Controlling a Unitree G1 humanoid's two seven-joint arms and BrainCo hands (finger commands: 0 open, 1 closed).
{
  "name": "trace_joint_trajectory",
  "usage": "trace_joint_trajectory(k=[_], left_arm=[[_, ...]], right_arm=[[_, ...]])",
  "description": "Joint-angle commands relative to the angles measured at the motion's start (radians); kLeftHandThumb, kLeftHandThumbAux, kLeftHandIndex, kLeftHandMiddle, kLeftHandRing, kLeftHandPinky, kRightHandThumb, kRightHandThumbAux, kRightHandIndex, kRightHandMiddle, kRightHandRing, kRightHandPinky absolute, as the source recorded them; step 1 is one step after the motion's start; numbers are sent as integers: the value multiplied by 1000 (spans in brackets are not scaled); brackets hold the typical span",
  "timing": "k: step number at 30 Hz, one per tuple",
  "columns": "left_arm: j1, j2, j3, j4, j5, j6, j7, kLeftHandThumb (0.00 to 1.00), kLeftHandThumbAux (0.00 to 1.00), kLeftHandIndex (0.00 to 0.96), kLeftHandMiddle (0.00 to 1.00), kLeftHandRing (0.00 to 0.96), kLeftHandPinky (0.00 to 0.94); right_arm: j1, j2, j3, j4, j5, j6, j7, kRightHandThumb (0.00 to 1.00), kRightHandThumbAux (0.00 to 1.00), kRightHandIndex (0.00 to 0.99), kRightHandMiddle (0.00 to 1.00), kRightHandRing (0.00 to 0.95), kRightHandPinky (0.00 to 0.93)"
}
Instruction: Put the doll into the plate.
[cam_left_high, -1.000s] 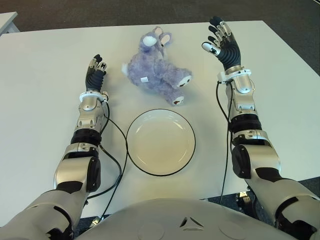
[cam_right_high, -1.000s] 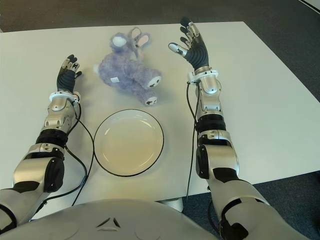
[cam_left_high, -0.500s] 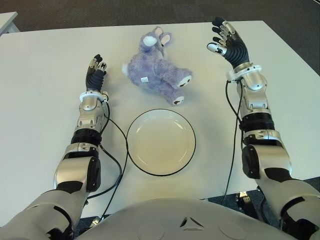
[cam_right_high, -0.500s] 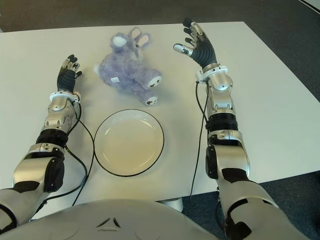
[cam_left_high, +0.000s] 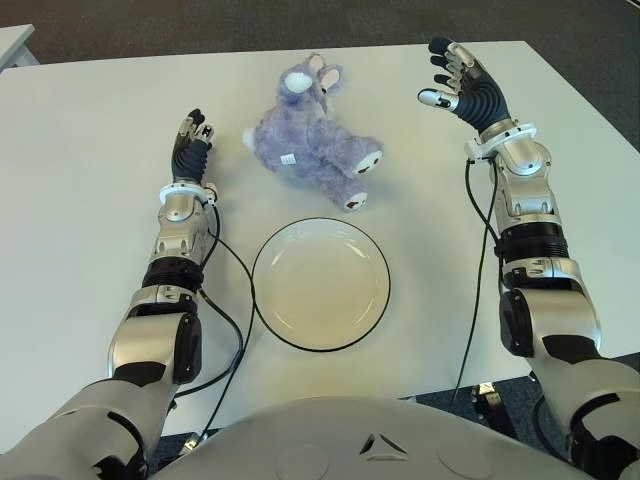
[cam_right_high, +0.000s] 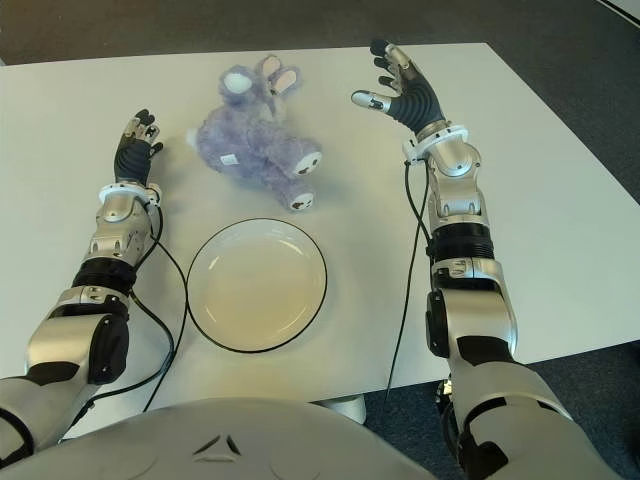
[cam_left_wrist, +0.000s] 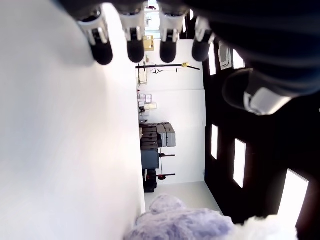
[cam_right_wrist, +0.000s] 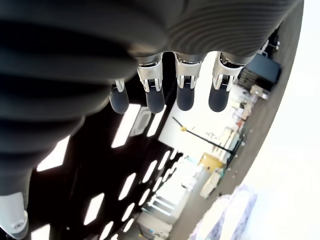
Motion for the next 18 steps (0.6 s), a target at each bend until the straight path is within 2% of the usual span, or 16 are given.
trace_joint_trajectory(k=[1, 7, 13, 18], left_arm=[[30, -21, -10, 38, 8, 30, 3, 595, 360, 0, 0, 0, 64], [25, -23, -7, 44, 6, 32, 7, 601, 365, 0, 0, 0, 64], [25, -24, -7, 43, 6, 30, 6, 602, 363, 0, 0, 0, 71], [26, -25, -7, 43, 7, 31, 8, 602, 360, 0, 0, 0, 83]], right_arm=[[-5, -14, 23, 14, -44, -36, -24, 1, 524, 10, 2, 0, 0], [-10, -30, 48, 11, -99, -60, -55, 0, 498, 6, 0, 0, 0], [-24, -57, 83, 26, -164, -100, -82, 0, 410, 9, 0, 0, 0], [-46, -81, 111, 49, -214, -119, -98, 0, 380, 11, 0, 0, 0]])
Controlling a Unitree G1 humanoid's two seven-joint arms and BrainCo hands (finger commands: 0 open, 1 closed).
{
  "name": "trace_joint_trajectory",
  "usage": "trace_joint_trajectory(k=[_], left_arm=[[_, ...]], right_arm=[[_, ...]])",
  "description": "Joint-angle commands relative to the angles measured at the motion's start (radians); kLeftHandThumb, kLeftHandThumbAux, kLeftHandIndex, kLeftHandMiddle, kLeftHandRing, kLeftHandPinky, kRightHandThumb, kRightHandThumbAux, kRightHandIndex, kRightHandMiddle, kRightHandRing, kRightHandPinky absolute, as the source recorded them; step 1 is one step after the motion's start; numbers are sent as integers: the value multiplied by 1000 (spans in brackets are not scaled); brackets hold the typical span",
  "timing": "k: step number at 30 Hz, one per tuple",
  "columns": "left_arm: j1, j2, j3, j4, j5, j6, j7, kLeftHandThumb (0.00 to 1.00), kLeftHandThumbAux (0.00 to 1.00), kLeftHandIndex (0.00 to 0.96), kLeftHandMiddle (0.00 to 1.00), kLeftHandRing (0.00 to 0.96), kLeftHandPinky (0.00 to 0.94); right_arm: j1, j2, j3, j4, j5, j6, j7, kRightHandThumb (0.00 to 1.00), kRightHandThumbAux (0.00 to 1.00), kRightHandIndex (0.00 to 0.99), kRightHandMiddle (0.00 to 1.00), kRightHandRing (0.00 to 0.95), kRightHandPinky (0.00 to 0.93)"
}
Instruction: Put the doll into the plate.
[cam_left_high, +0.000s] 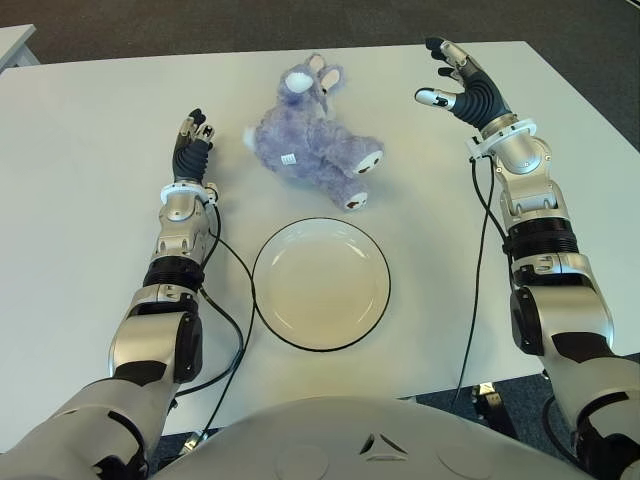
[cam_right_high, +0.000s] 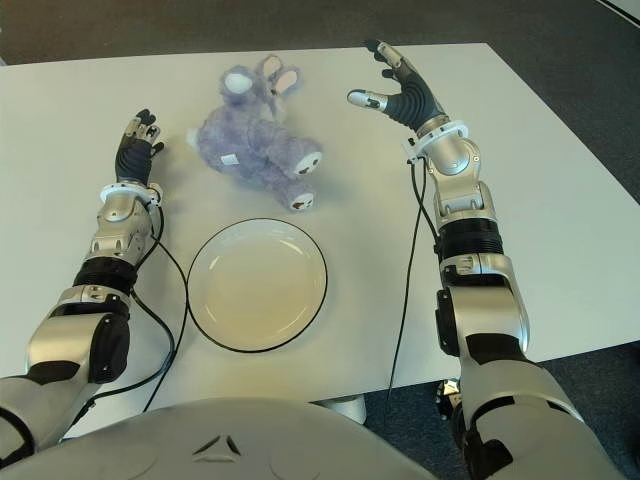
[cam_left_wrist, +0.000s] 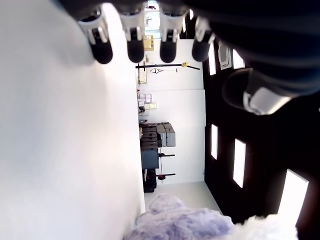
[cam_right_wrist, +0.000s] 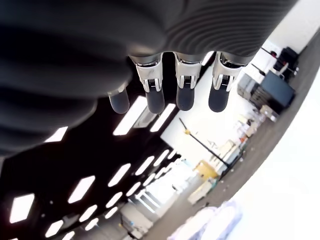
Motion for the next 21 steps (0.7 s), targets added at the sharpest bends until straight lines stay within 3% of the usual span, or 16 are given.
trace_joint_trajectory(k=[1, 21], left_arm=[[30, -21, -8, 37, 7, 34, 8, 601, 359, 0, 0, 0, 88], [27, -25, -11, 45, 11, 26, 10, 594, 358, 0, 0, 0, 75]], right_arm=[[-27, -23, 30, 30, -45, -22, -12, 0, 377, 11, 0, 0, 0], [-84, -77, 93, 79, -82, -38, 67, 0, 448, 0, 0, 0, 0]])
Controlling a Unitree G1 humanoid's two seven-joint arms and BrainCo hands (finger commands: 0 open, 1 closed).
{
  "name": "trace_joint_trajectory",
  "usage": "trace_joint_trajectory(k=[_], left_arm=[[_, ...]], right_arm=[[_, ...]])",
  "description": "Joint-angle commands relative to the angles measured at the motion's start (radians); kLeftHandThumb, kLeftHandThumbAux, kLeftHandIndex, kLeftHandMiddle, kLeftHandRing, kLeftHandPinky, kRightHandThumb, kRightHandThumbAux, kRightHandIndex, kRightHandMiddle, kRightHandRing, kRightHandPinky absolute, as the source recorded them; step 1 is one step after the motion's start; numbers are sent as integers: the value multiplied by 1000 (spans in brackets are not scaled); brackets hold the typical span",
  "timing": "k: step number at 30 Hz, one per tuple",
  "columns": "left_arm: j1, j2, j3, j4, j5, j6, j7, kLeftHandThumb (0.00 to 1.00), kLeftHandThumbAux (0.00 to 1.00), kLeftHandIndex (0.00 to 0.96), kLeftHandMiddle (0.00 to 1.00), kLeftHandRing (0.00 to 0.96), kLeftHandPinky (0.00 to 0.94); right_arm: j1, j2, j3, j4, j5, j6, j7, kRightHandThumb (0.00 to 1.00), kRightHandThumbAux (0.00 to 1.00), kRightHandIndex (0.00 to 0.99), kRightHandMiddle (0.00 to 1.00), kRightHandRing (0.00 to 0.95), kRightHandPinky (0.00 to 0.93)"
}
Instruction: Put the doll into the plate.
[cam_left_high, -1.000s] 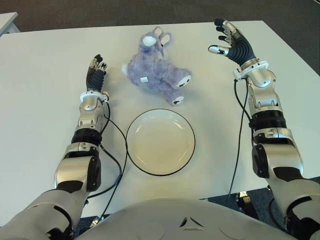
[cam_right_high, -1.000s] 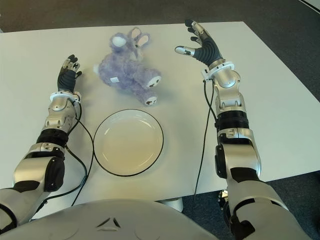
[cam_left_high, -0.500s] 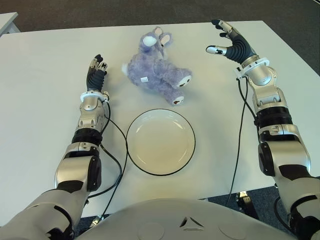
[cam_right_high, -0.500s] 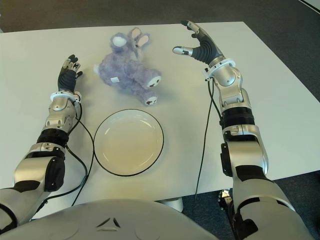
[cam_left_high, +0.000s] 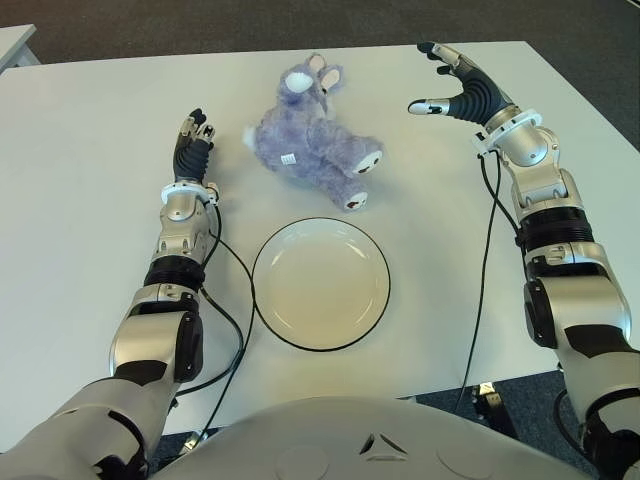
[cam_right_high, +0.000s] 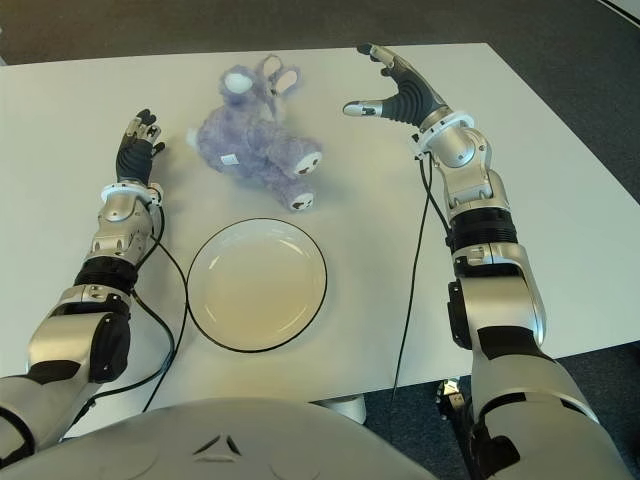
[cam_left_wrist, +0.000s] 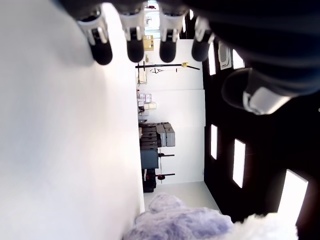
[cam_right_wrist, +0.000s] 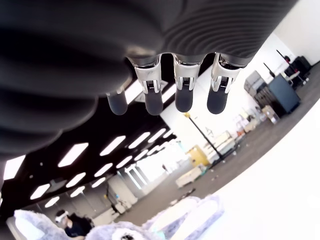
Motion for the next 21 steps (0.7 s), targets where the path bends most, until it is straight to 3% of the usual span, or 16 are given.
trace_joint_trajectory(k=[1, 21], left_arm=[[31, -22, -11, 38, 11, 31, 10, 593, 358, 0, 0, 0, 76], [27, -21, -10, 45, 12, 33, 16, 598, 359, 0, 0, 2, 94]], right_arm=[[-27, -18, 26, 23, -29, -2, 23, 0, 449, 0, 0, 0, 0], [-71, -82, 131, 20, -176, -28, 24, 0, 451, 13, 0, 0, 0]])
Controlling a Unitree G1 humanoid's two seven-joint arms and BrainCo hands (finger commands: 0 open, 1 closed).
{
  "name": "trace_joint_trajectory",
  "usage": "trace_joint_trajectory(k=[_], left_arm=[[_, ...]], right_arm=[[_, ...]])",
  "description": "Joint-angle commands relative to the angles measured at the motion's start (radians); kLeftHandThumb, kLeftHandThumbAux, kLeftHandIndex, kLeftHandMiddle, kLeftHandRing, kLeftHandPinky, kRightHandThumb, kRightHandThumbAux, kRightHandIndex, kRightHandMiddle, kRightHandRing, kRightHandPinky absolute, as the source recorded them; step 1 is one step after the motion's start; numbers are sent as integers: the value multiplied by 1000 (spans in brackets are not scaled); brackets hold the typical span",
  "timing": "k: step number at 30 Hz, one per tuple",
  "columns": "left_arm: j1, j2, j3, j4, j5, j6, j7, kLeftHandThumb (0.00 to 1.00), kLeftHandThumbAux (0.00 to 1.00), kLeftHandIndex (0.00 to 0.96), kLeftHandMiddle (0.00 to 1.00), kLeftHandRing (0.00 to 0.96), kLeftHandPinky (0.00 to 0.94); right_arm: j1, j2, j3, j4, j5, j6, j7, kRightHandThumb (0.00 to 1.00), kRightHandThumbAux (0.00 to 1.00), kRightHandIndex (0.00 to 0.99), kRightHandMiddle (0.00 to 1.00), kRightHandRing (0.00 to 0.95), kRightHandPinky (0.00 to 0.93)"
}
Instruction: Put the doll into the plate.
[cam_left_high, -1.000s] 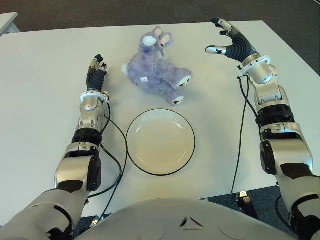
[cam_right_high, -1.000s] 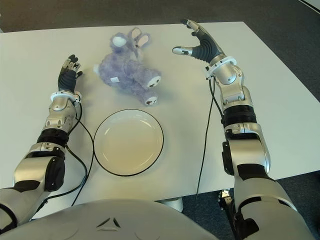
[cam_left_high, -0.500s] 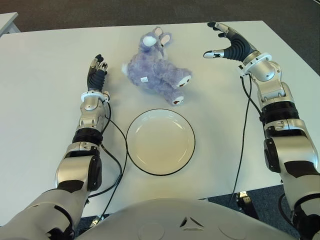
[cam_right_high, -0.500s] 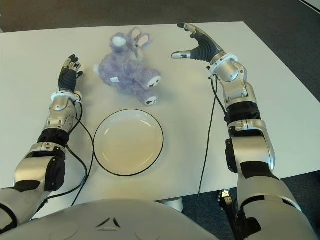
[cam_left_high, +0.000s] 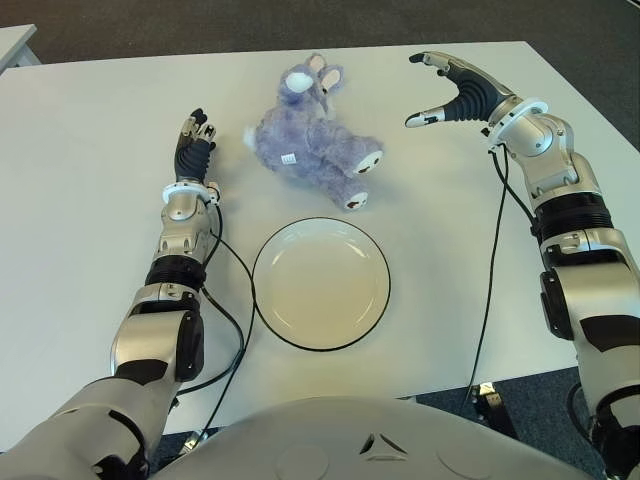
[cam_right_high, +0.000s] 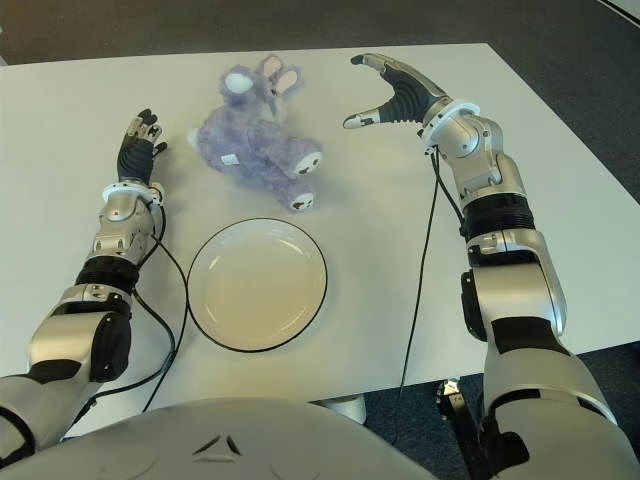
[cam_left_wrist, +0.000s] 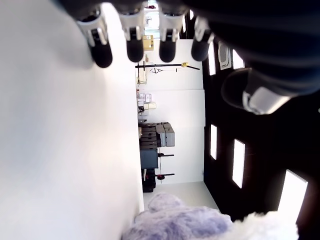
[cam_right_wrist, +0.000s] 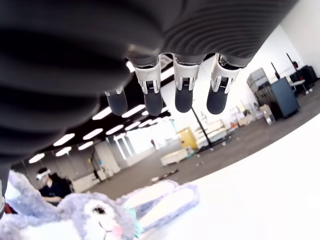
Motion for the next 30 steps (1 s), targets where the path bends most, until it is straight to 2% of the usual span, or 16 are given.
trace_joint_trajectory(k=[1, 8, 30], left_arm=[[29, -19, -10, 41, 13, 34, 13, 598, 359, 0, 0, 2, 95], [24, -18, -11, 51, 14, 32, 17, 602, 354, 0, 0, 7, 103], [13, -14, -12, 82, 17, 17, 13, 598, 358, 0, 0, 9, 95]], right_arm=[[-8, -12, 32, -17, -49, 3, 1, 0, 447, 15, 0, 0, 0], [-4, -10, 43, -33, -78, 17, -9, 0, 415, 24, 0, 0, 0], [47, 24, 74, -162, -116, 95, -6, 0, 412, 31, 0, 0, 0]])
